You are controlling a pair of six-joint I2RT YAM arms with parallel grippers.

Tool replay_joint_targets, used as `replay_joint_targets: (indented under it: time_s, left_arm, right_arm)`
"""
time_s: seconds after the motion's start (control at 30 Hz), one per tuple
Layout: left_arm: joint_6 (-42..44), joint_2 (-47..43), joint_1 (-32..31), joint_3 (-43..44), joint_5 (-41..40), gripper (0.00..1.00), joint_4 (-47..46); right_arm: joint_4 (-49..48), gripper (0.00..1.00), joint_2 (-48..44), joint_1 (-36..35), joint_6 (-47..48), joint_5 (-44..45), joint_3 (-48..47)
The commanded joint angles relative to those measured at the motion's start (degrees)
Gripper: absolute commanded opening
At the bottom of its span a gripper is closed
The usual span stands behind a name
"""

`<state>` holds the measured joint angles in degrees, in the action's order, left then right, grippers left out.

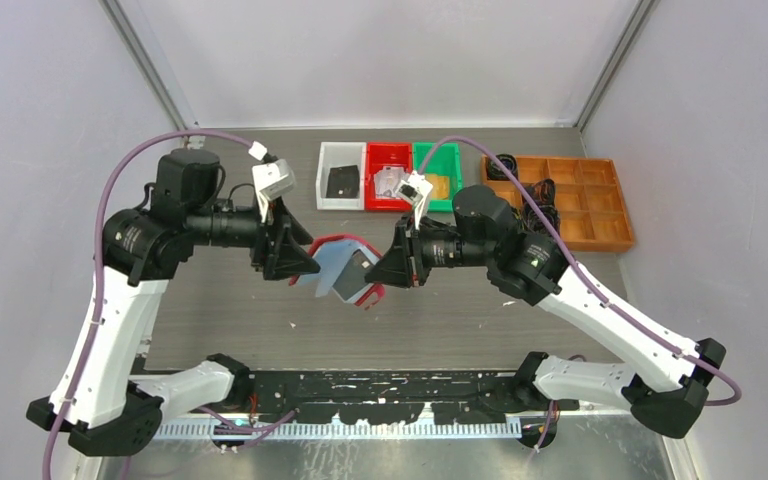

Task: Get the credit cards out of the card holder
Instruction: Remove the credit card from the card holder.

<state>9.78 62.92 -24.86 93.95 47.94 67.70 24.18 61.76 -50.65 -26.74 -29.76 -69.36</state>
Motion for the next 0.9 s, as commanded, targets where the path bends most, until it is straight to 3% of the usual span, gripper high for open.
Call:
replay_joint_targets:
  time_s: [0.0, 0.1, 0.17, 0.27, 0.37, 0.57, 0.67, 0.87]
  left_arm:
    - [-5.10, -2.63, -0.01, -2.73, 0.75, 0.63, -4.76]
    - [-6.00, -5.52, -0.01, -6.94, -3.26, 0.67, -9.35]
    - [-5.96, -8.24, -0.08, -11.03, -7.08, 0.80, -14.45]
    - [-6.19, -11.22, -0.22, -16.56, -13.11, 0.86, -20.55]
    - [-6.06, -11.86, -0.77, -19.48, -14.44, 0.99, -21.65]
    - [-2.84, -14.61, -4.68, -27.43, -22.03, 1.00, -26.24]
    - [-3.89, -16.08, -5.08, -31.00, -28.37, 1.00, -30.22]
    - [-5.78, -18.33, -5.17, -34.75, -32.59, 1.00, -36.80]
  right_arm:
    - [3.07, 0.04, 0.12, 0.03, 2.30, 0.93, -3.61]
    - [10.72, 0.01, 3.59, -0.02, 2.79, 5.46, -9.80]
    - [17.03, 0.01, 7.18, 0.03, 2.16, 7.38, -14.48]
    - [23.90, 0.01, 12.83, -0.04, -1.03, 10.16, -20.91]
    - [28.36, 0.01, 18.02, -0.19, -4.71, 17.63, -26.50]
    - [36.50, 0.01, 27.00, -2.84, -6.90, 29.34, -38.24]
    - [37.84, 0.01, 30.40, -4.75, -7.47, 32.21, -41.92]
    - [37.87, 0.01, 36.55, -9.38, -9.24, 34.51, -48.87]
